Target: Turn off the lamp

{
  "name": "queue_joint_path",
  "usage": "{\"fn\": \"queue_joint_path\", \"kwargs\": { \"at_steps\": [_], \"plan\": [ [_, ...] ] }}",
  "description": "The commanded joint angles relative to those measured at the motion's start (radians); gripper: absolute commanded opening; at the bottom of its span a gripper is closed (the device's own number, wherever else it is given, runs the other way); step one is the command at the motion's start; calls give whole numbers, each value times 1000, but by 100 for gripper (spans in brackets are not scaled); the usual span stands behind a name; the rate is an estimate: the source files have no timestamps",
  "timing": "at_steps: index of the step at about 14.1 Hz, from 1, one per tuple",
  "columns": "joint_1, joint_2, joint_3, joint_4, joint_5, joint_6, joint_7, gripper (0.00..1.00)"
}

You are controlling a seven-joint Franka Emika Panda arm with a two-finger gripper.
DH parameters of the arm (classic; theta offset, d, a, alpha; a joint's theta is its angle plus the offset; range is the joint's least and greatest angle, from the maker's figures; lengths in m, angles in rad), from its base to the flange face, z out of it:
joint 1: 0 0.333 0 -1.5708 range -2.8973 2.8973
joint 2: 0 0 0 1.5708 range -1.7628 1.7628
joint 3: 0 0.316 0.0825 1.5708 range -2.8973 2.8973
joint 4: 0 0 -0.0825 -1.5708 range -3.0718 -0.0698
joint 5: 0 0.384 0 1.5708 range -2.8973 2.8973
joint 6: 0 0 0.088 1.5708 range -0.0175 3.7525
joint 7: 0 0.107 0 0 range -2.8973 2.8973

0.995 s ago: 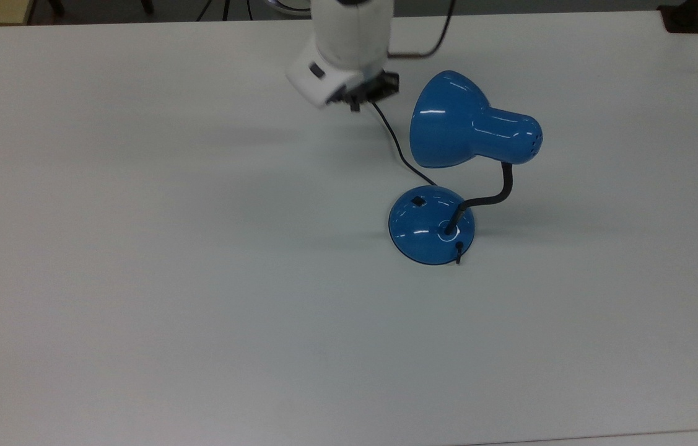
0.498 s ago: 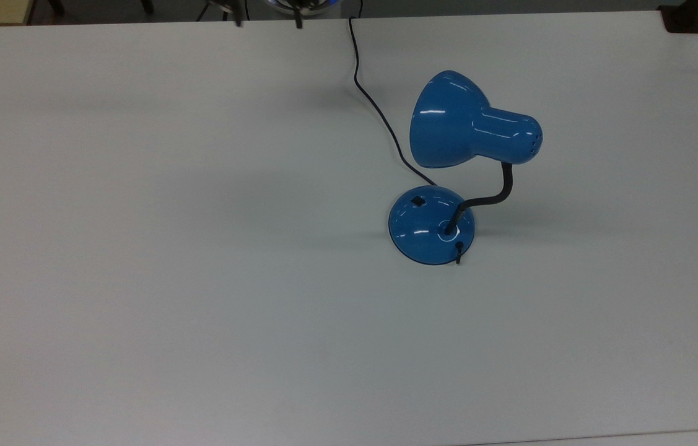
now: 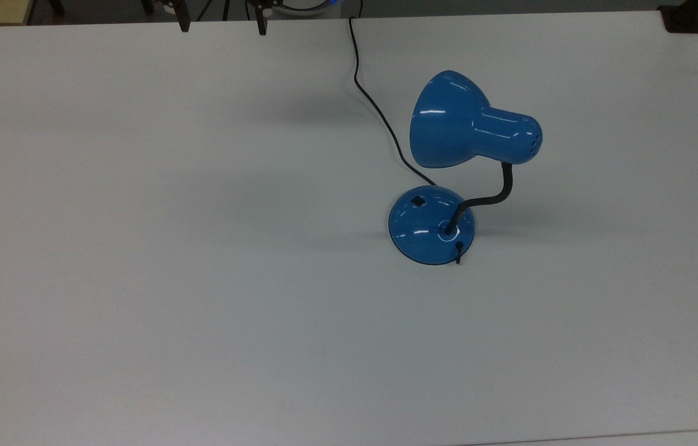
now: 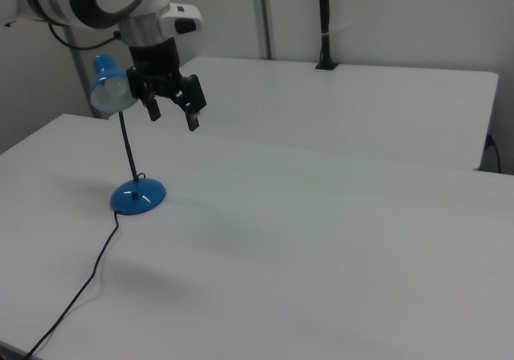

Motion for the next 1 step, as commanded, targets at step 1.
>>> {"fn": "queue_joint_path", "kwargs": {
  "at_steps": [1],
  "plan": [
    [-1, 8, 3, 12, -13, 12, -24, 100]
  ]
}}
